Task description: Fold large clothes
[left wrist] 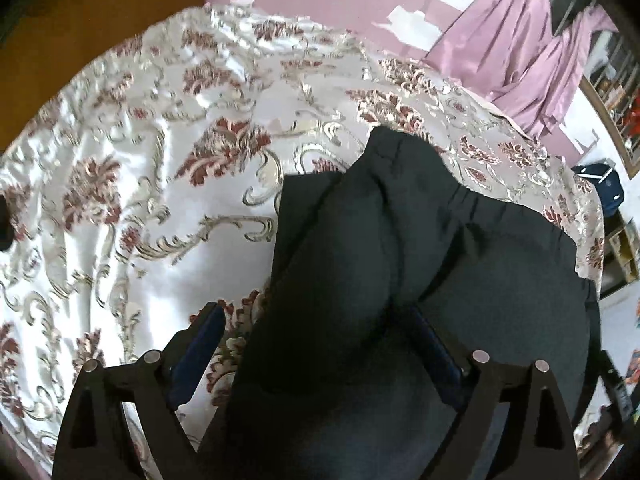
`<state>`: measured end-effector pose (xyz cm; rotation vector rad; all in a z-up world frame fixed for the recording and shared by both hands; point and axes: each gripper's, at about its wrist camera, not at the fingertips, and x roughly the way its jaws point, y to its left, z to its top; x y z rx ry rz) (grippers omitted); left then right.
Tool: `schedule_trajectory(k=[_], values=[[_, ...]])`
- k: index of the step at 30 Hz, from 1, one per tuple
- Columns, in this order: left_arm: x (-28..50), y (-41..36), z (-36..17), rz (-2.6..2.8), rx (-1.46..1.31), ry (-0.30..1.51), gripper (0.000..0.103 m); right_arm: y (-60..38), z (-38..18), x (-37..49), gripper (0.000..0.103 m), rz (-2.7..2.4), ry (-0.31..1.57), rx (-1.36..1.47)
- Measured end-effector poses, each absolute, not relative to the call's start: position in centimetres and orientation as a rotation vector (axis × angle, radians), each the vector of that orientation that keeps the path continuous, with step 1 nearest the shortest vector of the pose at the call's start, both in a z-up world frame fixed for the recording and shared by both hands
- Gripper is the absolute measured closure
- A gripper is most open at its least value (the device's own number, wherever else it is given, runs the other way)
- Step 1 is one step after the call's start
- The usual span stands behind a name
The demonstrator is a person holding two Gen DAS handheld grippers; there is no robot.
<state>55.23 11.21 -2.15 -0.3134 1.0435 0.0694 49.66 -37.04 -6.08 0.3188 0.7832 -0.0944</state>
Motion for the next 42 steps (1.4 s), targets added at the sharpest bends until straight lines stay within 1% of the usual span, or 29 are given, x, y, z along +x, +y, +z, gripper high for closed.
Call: schedule_trajectory(k=[4, 8, 13, 26, 42], values=[[53.8, 10.7, -0.7, 0.109, -0.278, 0.965, 0.009, -36.3, -4.3, 48.1, 0.002, -0.103, 0.72, 0.279], [52.0, 10.1, 0.6, 0.12, -0.254, 0.899, 0.003, -35.6, -2.7, 46.7, 0.002, -0.106, 0.663, 0.253], [49.2, 8.7, 2.4, 0.108, -0.225, 0.817, 0.001, -34.1, -1.1, 44.7, 0.002, -0.101, 0.593, 0.238], [41.9, 5.0, 6.6, 0.071, -0.137, 0.632, 0.0, -30.0, 1.5, 39.6, 0.002, -0.064, 0.5, 0.158], [33.4, 2.7, 8.8, 0.026, -0.09, 0.444, 0.0, -27.1, 3.4, 32.7, 0.002, -0.052, 0.4, 0.103]])
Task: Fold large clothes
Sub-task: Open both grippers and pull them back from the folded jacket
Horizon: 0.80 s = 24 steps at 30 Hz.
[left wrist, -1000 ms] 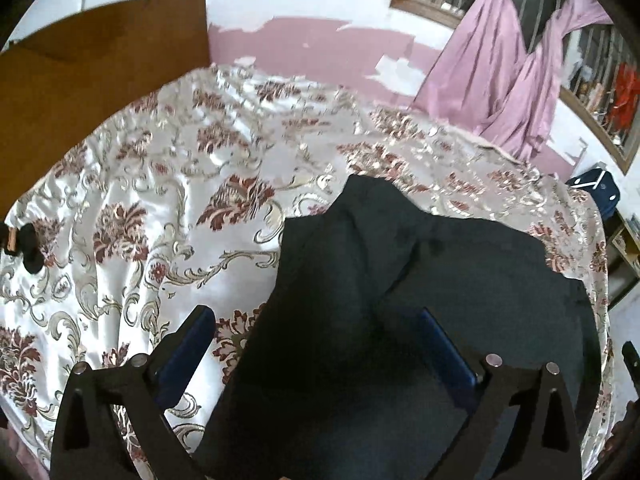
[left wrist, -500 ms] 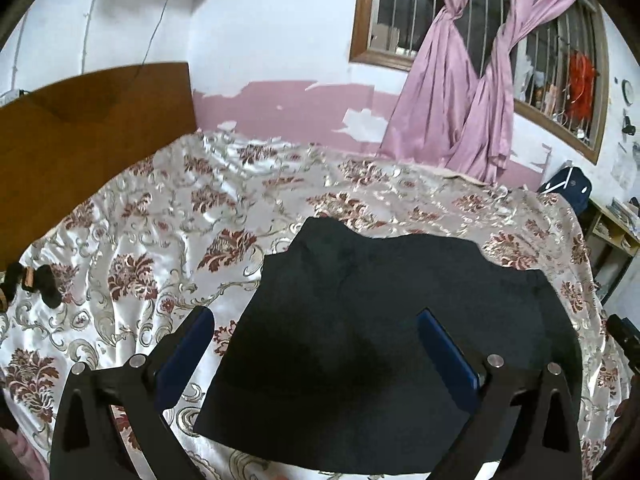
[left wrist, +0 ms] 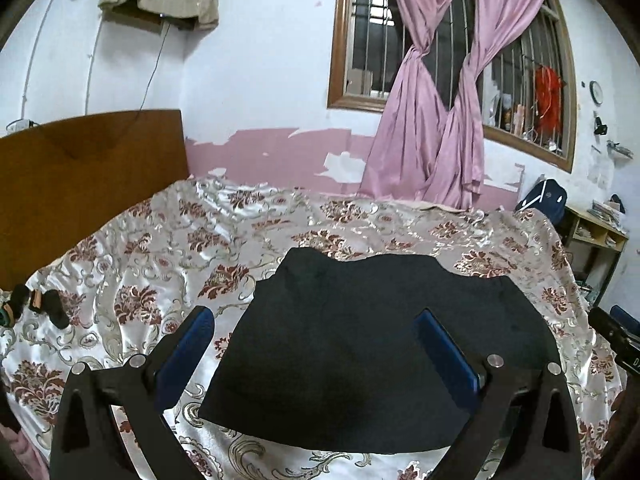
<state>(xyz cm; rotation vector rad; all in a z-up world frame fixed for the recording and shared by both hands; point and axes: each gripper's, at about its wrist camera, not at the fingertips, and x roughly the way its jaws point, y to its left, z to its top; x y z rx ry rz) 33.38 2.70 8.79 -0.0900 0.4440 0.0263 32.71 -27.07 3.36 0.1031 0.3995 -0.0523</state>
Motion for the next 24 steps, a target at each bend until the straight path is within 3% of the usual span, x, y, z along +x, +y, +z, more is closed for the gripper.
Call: schedule_trajectory(k=[24], values=[[23.8, 2.3, 6.2, -0.087, -0.094, 0.397, 0.0, -22.8, 0.7, 21.6, 0.002, -0.029, 0.269, 0.116]])
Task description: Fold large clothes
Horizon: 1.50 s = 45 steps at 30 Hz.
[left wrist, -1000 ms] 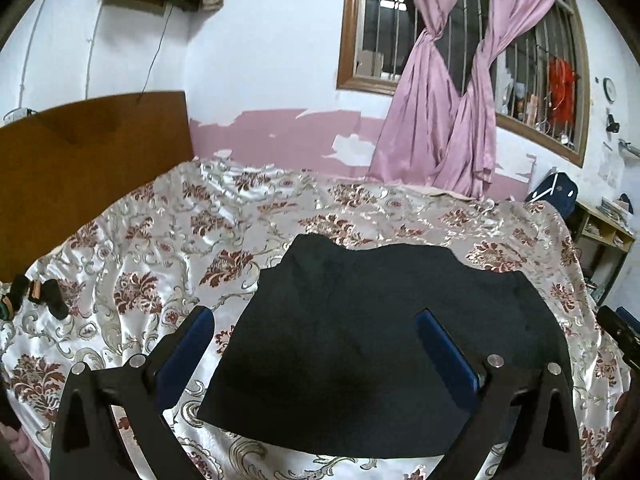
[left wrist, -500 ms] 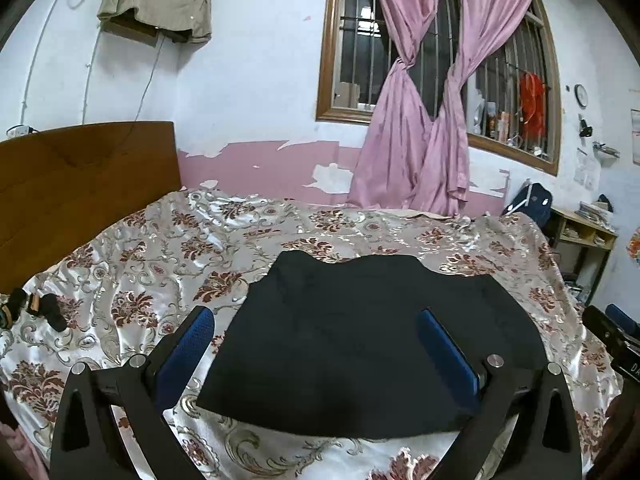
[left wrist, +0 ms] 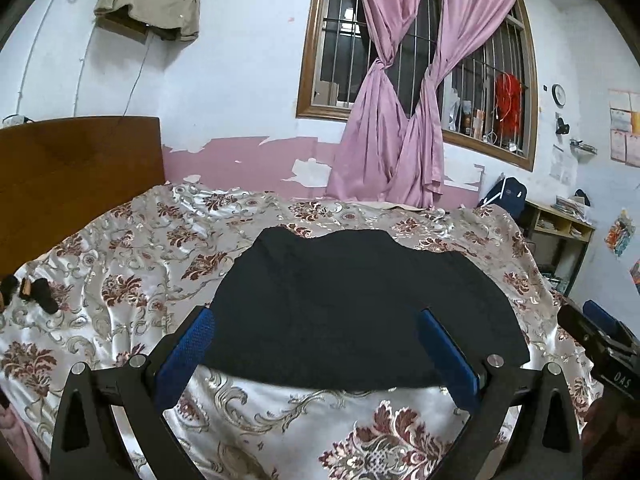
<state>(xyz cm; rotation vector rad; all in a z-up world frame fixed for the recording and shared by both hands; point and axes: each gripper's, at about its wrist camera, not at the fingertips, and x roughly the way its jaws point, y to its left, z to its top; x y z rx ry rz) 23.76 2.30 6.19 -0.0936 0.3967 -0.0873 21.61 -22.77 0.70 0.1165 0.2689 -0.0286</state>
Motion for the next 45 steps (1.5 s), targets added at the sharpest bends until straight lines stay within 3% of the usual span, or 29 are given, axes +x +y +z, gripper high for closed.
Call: schedule_trajectory(k=[19, 45], values=[[18.5, 2.2, 3.1, -0.04, -0.033, 0.378, 0.0, -20.1, -2.1, 17.4, 0.002, -0.006, 0.291, 0.094], [18.0, 2.9, -1.1, -0.008, -0.024, 0.435, 0.0, -18.0, -5.6, 16.7, 0.002, -0.017, 0.366, 0.06]])
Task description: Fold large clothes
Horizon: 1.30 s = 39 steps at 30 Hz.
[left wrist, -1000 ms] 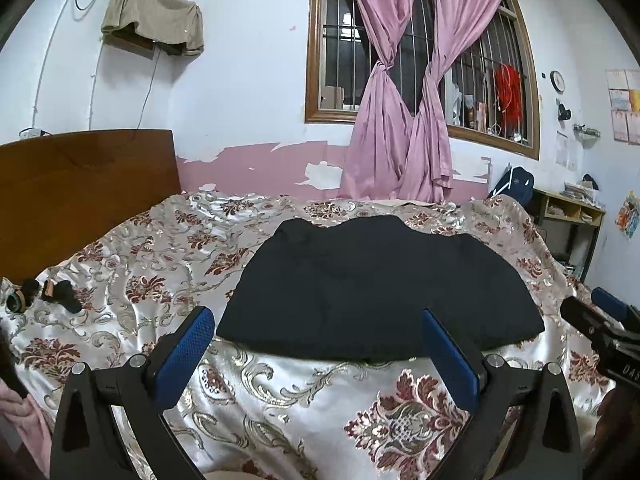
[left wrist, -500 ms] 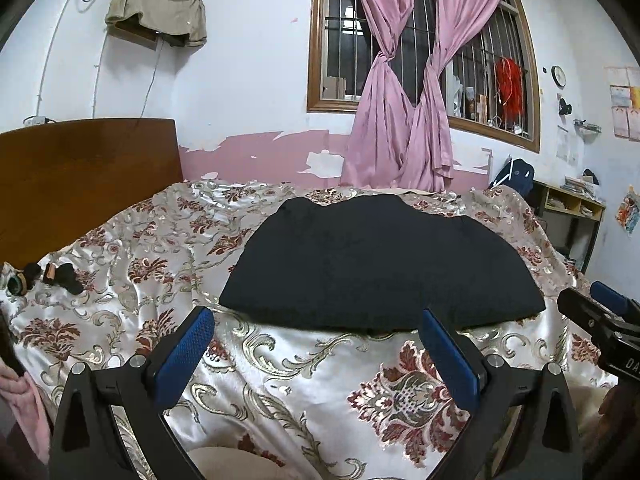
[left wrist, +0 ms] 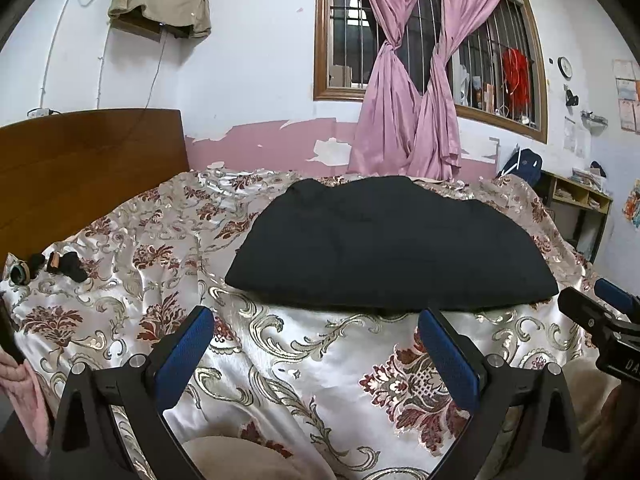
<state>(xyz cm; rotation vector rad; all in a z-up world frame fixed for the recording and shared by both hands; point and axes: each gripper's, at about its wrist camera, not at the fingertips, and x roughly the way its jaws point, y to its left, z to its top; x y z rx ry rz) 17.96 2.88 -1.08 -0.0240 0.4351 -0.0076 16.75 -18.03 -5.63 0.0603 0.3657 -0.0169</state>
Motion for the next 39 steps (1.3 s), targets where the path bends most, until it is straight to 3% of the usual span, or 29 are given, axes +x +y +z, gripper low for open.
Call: schedule_trajectory(k=[39], values=[[19.1, 2.5, -2.4, -0.006, -0.002, 0.496, 0.0, -17.6, -7.6, 18.7, 0.002, -0.041, 0.463, 0.049]])
